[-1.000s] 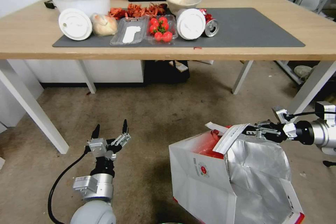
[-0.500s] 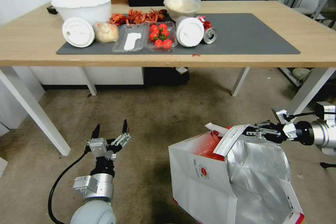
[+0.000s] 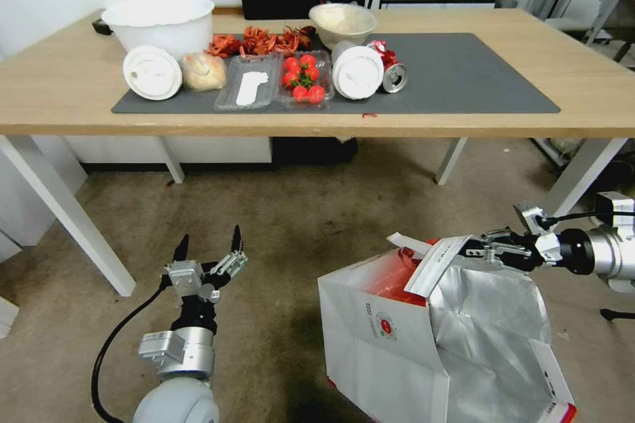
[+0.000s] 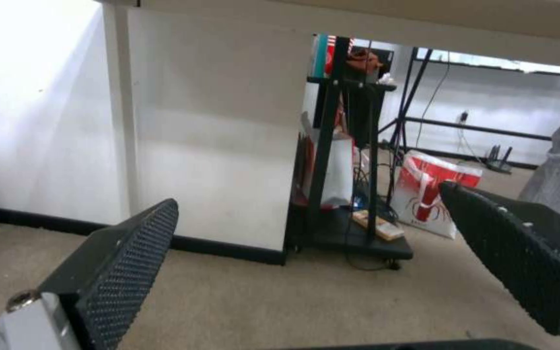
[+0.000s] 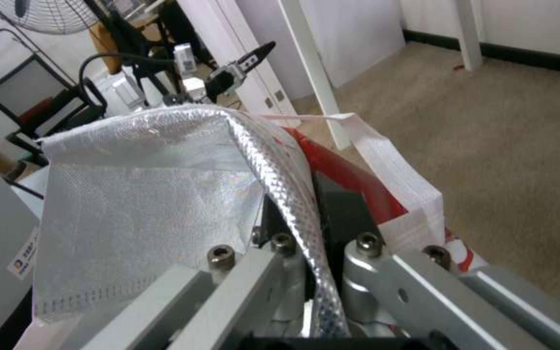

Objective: Pick up the food delivery bag from the floor and place it on the table.

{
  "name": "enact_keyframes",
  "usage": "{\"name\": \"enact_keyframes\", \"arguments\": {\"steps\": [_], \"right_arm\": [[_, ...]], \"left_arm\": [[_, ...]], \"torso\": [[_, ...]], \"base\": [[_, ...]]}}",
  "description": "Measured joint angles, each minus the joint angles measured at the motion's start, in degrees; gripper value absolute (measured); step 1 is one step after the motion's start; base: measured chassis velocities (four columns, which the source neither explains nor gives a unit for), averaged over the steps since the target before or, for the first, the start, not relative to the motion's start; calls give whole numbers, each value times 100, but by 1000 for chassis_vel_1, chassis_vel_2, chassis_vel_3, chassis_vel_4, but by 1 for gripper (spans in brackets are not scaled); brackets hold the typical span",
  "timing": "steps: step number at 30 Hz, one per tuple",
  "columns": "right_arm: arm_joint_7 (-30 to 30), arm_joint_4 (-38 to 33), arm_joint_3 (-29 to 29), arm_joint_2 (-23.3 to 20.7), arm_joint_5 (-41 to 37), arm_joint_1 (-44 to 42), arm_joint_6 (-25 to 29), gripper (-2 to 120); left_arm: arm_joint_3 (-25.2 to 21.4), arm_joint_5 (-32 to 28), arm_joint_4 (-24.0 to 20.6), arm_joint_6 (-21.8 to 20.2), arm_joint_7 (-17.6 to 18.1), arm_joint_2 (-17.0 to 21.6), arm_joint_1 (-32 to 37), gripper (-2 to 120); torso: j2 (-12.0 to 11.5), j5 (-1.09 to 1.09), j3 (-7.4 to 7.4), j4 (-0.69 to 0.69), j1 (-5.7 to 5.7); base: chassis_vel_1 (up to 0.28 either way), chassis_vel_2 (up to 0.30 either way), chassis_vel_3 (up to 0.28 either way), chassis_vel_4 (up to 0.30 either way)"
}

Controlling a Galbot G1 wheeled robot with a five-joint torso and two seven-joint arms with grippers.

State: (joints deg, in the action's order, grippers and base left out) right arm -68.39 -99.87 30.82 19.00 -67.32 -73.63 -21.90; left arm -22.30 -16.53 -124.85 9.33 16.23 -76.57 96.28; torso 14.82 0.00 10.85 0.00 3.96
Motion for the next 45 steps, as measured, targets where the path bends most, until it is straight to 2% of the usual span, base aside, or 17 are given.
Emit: {"name": "enact_keyframes", "arguments": {"steps": [6, 45], "right_arm": [[-22, -1, 1, -14, -4, 7, -4, 0], [-94, 11, -67, 17, 94, 21, -13, 0]], "left_arm": [[0, 2, 14, -4, 1, -5, -3, 100], [16, 39, 91, 7, -10, -29, -52, 100]], "torso": [[233, 0, 163, 0, 69], [1115, 0, 754, 0, 361]], "base": [[0, 0, 0, 0], [0, 0, 0, 0]]}}
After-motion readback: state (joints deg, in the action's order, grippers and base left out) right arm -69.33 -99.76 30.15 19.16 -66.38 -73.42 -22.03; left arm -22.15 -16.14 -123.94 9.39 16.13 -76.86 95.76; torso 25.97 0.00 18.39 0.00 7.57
